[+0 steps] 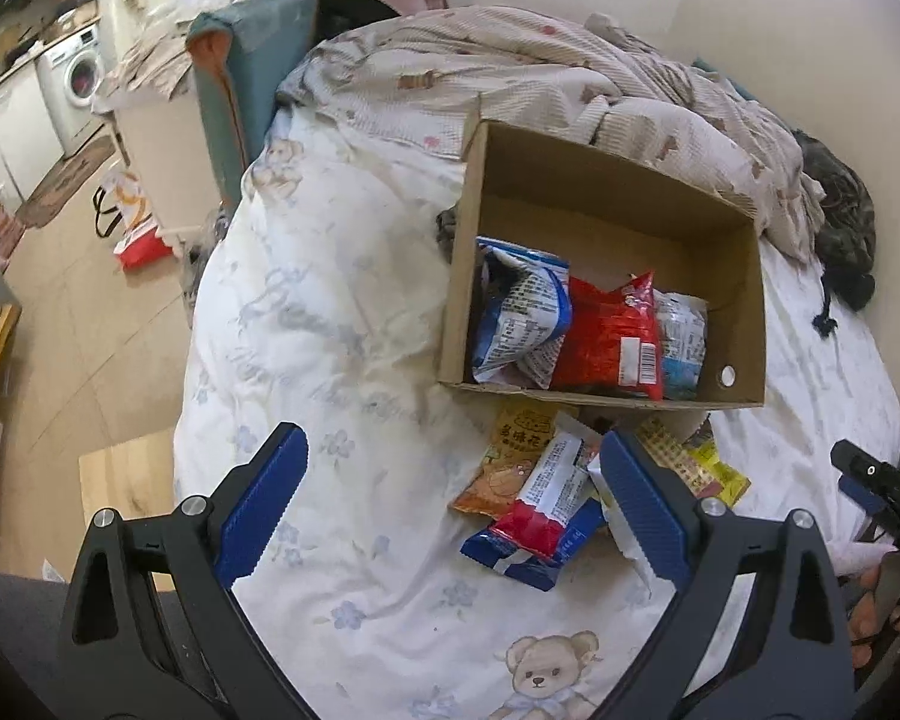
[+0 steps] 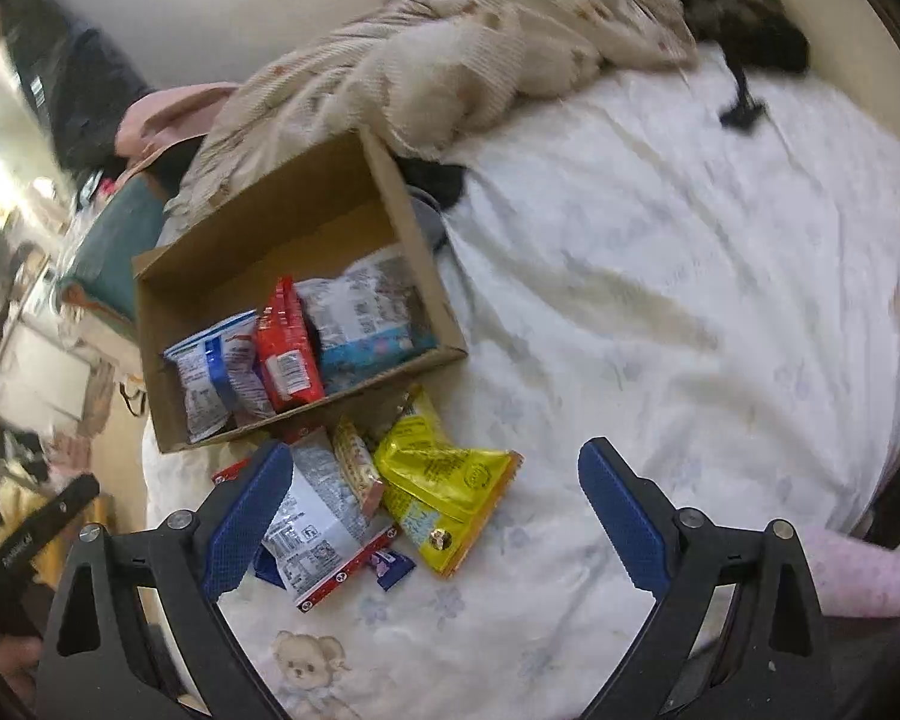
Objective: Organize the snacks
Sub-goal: 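Move the right tool toward the yellow bag beside the box, then close the right tool on the yellow bag, then grasp the white-and-red bar packet with the left tool while the right tool holds the yellow bag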
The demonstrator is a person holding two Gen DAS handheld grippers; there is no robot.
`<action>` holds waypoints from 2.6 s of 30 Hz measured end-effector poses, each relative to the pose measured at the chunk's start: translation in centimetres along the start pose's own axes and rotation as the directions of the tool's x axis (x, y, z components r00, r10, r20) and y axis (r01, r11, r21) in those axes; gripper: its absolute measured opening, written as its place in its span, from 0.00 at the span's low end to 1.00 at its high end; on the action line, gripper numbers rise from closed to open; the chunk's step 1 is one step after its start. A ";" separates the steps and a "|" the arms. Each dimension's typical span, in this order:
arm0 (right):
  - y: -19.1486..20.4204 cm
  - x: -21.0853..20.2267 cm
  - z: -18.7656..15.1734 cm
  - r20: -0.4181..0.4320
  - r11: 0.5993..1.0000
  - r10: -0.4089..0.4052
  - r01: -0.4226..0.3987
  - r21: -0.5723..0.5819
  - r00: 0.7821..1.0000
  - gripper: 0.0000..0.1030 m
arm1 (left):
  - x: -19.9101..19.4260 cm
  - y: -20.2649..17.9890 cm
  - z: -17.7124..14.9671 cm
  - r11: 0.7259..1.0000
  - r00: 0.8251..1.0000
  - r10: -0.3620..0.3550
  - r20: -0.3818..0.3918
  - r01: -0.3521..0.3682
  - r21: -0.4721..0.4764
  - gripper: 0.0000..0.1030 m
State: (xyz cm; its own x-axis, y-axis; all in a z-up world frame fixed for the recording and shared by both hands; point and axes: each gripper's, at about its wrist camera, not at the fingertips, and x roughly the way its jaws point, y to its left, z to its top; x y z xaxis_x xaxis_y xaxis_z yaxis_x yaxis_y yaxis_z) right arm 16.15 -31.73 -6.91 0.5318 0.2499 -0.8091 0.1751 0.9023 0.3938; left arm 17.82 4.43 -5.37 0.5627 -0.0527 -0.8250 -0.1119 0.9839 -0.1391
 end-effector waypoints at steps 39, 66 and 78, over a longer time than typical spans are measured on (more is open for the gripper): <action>-4.6 10.1 0.3 -0.294 0.960 0.041 0.045 0.278 0.955 0.91 | 2.3 0.9 0.4 0.992 0.993 -0.071 -0.098 0.060 -0.109 0.94; -0.4 8.2 -1.9 -0.322 0.989 0.081 -0.036 0.145 0.943 0.46 | 2.4 0.6 0.4 0.994 0.995 -0.049 -0.091 0.040 -0.098 0.94; 0.7 1.1 -1.1 -0.112 0.958 0.277 -0.265 0.109 0.954 0.46 | 3.6 -0.1 -0.3 0.998 0.991 -0.044 -0.124 0.037 -0.054 0.94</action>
State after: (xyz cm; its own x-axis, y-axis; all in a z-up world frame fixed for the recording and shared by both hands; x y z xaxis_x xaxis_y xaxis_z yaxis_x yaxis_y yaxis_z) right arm 15.96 -30.41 -7.94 0.4635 0.5275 -0.7120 0.1172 0.7600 0.6393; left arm 19.63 4.13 -8.53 0.4609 -0.1163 -0.8798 -0.1354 0.9706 -0.1992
